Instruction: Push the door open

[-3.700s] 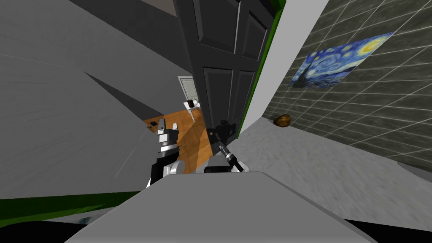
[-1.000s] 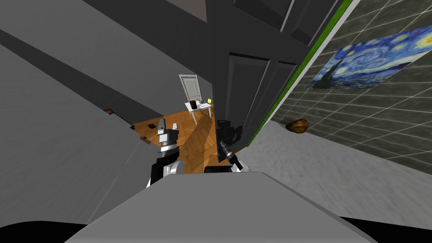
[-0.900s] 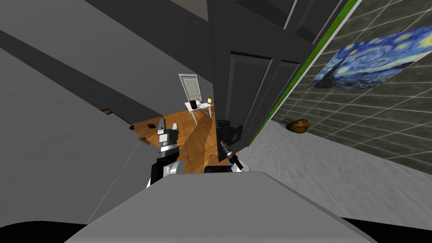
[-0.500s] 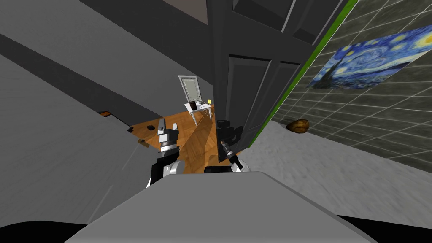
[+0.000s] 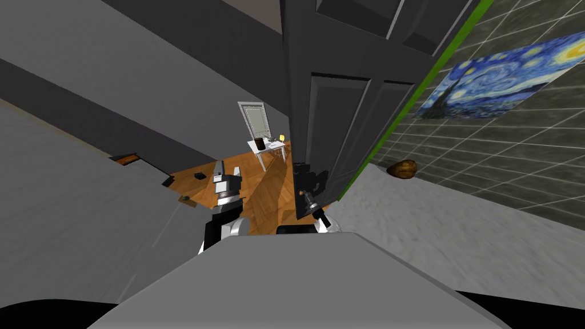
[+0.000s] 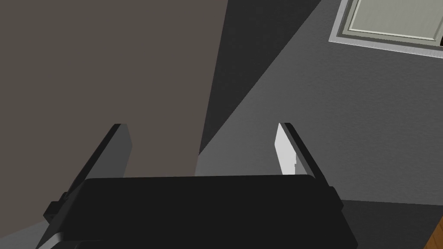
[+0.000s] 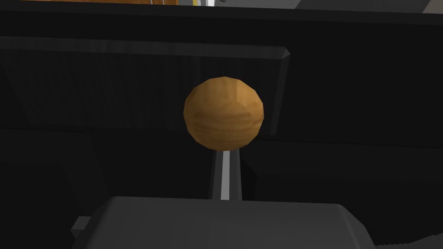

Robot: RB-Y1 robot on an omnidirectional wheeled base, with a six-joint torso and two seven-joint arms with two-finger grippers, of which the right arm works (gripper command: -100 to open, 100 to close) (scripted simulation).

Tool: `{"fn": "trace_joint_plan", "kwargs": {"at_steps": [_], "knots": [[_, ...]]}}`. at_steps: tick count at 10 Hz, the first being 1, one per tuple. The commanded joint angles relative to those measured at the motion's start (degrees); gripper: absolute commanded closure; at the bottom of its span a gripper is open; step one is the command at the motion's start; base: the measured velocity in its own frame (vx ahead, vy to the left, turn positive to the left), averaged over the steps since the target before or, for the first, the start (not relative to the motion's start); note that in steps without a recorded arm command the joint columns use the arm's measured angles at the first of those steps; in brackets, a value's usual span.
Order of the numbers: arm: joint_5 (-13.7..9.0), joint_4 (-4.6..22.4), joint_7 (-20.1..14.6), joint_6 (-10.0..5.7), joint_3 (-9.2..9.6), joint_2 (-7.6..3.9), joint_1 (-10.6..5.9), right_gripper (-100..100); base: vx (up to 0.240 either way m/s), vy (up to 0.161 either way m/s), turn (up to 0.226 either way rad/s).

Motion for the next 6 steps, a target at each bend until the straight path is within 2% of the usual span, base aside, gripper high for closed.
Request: {"fn": "trace_joint_plan", "kwargs": {"at_steps": [1, 6], "knots": [[-0.03, -0.27, -0.06, 0.08, 0.1, 0.01, 0.18, -100, -0.056, 0.052, -0.061], [-0.14, -1.19, -0.26, 0.36, 0.42, 0.15, 0.76, -100, -0.214, -0.043, -0.04]]}}
